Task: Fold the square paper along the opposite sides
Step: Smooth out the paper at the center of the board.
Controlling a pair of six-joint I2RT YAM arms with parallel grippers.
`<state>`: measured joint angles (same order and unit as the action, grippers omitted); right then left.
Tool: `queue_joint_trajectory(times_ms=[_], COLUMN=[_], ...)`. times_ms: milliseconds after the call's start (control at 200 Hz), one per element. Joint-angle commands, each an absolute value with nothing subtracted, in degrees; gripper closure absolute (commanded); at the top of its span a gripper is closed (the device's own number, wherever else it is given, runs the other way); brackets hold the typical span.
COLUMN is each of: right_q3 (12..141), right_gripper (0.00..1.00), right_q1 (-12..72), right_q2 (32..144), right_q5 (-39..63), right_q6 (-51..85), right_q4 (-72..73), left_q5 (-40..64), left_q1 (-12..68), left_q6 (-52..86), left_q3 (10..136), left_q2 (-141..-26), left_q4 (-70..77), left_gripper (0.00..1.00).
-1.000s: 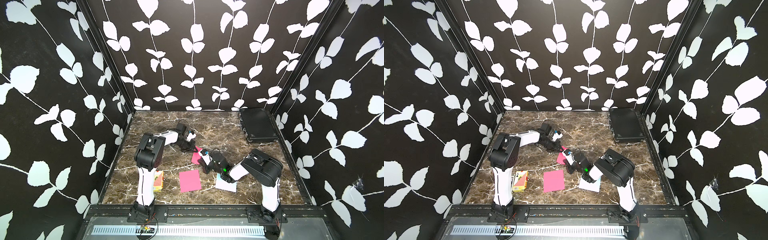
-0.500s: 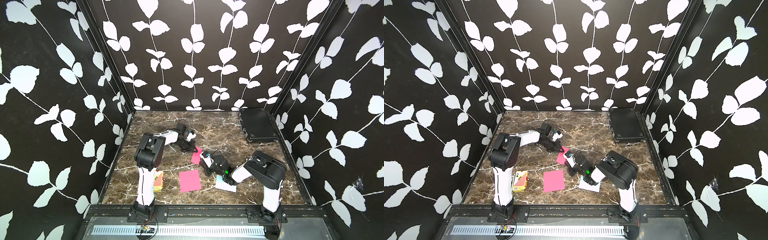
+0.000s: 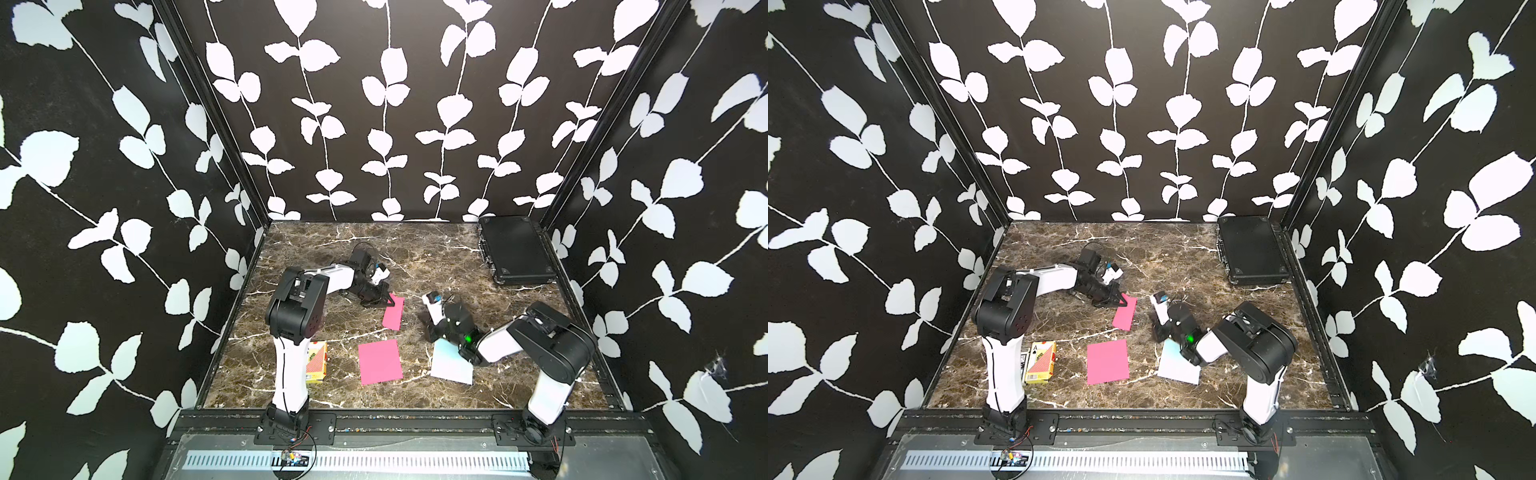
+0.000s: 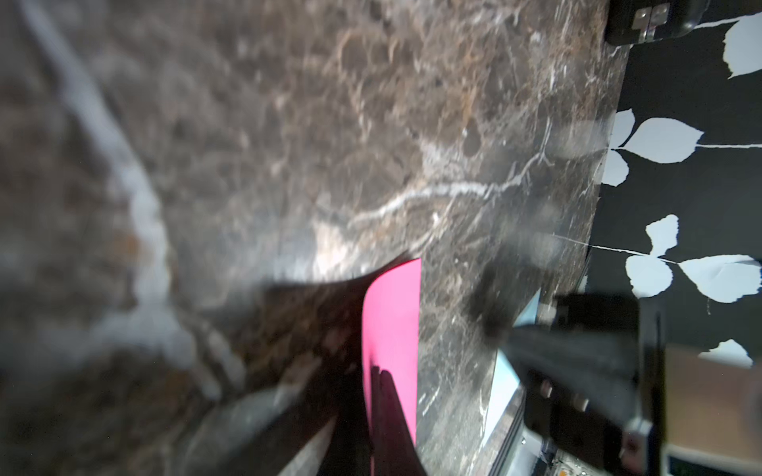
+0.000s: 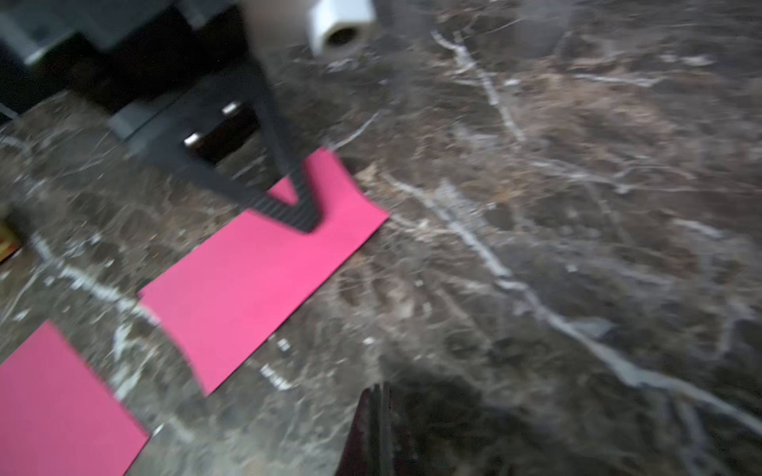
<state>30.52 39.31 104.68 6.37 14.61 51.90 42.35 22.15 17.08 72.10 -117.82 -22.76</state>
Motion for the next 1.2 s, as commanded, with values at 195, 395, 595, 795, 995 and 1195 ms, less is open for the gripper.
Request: queue_joint_trajectory(times_ms=[195,395,595,795,995,1195], right_q3=[47.4,48.4,47.2,43.7,42.0,41.1], right_gripper=[0.99,0.99,0.99,1.0,1.0,1.0], right_q1=[41.1,42.6,43.3,42.5,40.8,40.0], right_q2=[112.9,115.4,118.7,120.3,120.1,117.1], right_q5=[7.4,7.9,5.9,1.6,-0.8,1.7], right_q6=[15.3,15.6,15.6,13.8,12.6,11.8], right_q4=[52.2,50.6,50.5,51.4,51.1,51.8], left_q5=[35.2,35.4,35.5,36.5,36.3,36.5], left_q1=[23.2,23.4,23.4,23.4,23.4,23.4], left_q6=[23.4,22.5,22.4,22.3,22.9,23.5], left_q3=[65.5,65.3,66.0,65.9,64.5,64.5], left_q2=[-117.4,-117.5,-117.8,-118.0,-117.9,-118.0], left_q4=[-20.1,-20.0,-20.0,-19.4,-18.1,-17.3], left_gripper=[1.0,1.0,1.0,1.0,1.0,1.0])
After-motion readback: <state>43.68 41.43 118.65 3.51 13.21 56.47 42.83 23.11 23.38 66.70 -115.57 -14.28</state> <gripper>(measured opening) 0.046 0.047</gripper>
